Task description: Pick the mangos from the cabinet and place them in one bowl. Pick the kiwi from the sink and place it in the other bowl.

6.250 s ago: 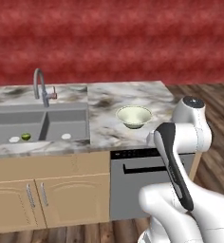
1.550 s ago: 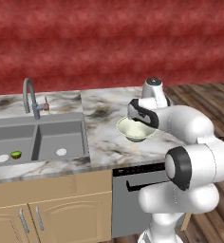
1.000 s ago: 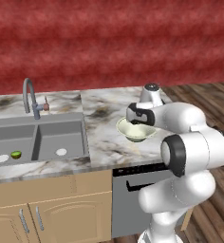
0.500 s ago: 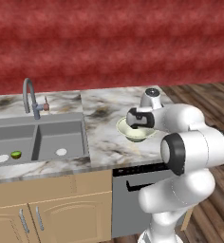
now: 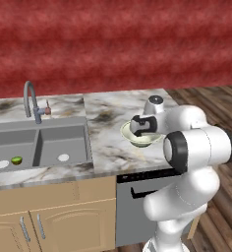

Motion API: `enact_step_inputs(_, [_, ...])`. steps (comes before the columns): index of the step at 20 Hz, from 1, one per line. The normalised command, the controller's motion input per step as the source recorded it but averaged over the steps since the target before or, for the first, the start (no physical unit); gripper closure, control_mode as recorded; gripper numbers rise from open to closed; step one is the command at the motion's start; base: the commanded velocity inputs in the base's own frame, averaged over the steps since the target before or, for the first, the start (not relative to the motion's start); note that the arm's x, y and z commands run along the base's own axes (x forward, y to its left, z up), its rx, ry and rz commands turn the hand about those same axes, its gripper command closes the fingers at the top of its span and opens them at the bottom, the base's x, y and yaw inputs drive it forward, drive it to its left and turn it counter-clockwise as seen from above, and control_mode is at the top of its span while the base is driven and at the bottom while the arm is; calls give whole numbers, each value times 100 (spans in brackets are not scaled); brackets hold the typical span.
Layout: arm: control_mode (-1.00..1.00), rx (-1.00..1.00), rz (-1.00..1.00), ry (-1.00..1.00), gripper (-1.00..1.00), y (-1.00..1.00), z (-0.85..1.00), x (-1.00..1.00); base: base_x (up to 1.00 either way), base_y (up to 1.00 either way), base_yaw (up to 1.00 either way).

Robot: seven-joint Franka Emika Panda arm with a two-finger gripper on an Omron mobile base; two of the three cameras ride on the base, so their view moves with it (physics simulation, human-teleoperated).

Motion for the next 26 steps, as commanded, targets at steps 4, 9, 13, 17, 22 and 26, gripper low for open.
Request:
enact_step_inputs(4, [-100,0,0,0,100,0,-6,29,0,0,0])
enact_step_inputs(9, [-100,0,0,0,100,0,-10,26,0,0,0])
enact_step_inputs(13, [-100,0,0,0,100,0,-10,22,0,0,0])
enact_step_inputs(17, [-100,0,0,0,100,0,-10,31,0,0,0])
enact_step_inputs(22, [-100,0,0,0,-100,0,-10,25,0,0,0])
enact_step_inputs(26, [-100,0,0,0,-100,0,-8,16,0,0,0])
